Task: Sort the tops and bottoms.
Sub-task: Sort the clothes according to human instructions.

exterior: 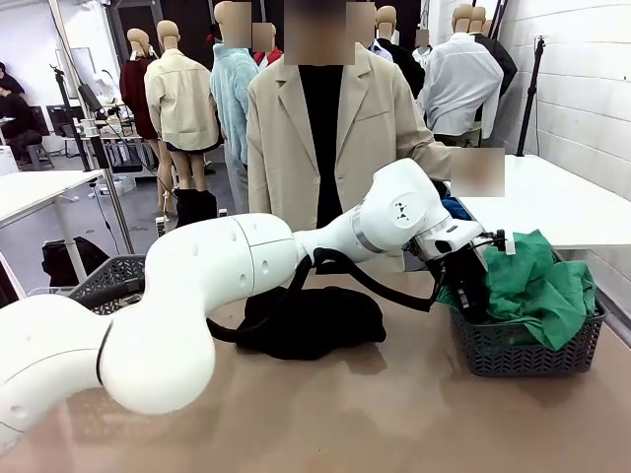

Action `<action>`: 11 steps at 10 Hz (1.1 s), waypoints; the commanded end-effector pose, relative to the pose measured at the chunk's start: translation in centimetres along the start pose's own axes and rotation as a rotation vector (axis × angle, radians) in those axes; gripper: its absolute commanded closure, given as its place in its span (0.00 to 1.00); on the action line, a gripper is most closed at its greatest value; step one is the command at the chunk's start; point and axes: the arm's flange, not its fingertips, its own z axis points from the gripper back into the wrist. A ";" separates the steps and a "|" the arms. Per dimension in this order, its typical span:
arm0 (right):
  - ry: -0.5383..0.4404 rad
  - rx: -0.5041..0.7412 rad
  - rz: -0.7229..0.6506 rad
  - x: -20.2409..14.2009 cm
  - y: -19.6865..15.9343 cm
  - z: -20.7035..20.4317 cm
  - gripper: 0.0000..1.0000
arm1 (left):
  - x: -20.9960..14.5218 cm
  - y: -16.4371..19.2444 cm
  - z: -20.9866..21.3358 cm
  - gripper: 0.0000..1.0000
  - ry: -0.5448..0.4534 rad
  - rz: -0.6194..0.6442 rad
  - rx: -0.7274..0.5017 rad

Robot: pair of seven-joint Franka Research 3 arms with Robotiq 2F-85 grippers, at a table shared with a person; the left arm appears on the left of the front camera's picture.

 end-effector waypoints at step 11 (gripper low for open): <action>0.008 -0.017 0.007 -0.1 0.0 0.1 0.00 | 14.9 4.7 9.4 0.00 0.124 -0.049 0.346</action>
